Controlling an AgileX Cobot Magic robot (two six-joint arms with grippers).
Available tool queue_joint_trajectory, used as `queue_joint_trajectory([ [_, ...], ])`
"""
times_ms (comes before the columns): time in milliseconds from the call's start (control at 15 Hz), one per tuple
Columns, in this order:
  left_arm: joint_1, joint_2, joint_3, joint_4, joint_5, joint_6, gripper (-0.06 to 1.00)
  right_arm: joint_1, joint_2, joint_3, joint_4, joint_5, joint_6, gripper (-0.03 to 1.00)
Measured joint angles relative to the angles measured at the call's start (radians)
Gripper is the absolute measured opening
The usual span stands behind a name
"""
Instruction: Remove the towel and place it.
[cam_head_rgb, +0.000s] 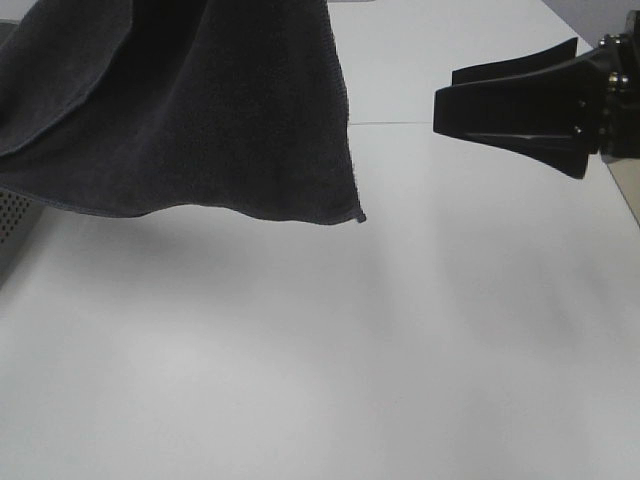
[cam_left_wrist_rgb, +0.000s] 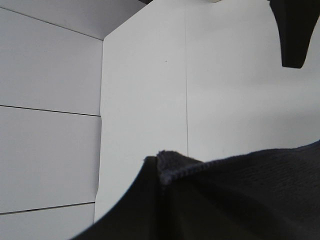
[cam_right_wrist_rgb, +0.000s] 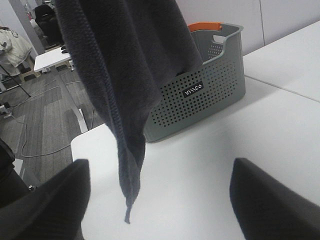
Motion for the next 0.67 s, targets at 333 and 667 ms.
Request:
queue_joint_trajectory([
  [333,0.0,0.001,0.0,0.001,-0.047,0.0,0.0,0.224,0.158,-0.121,-0.023,-0.1,0.017,0.76],
  [667,0.0,0.001,0.0,0.003,-0.06,0.0,0.0,0.275,0.201,-0.192,-0.023,-0.123,0.034,0.76],
])
